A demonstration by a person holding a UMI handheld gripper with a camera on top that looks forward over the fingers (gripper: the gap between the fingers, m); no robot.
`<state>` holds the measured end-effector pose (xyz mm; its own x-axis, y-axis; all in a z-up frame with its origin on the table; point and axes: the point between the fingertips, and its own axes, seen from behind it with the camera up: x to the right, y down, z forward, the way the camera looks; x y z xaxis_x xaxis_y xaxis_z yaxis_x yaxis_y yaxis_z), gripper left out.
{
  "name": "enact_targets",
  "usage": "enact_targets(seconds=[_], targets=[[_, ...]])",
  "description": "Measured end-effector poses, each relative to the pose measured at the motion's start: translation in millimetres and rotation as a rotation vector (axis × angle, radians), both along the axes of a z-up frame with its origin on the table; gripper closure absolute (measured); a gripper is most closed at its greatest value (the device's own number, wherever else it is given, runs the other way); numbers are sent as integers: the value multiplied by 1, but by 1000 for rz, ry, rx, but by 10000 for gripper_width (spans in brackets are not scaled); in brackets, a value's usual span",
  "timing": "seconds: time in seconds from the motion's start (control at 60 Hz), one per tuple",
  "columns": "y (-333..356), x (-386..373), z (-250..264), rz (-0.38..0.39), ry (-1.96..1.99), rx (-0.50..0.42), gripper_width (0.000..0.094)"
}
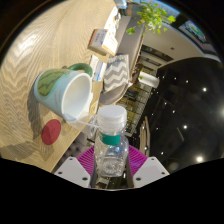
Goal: Pour water
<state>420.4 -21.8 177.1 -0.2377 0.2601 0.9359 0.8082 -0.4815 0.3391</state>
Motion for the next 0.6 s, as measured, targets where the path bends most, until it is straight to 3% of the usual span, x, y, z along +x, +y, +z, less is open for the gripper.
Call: enact_targets(seconds=[0.183,0.333,0.467,0.6], targets=[[-12,-1,24,-56,457,163,515],[-19,1,14,-123,936,260,513],[-17,6,-9,-153,1280,311,514],[-12,10,-50,-198,1585,291,513]])
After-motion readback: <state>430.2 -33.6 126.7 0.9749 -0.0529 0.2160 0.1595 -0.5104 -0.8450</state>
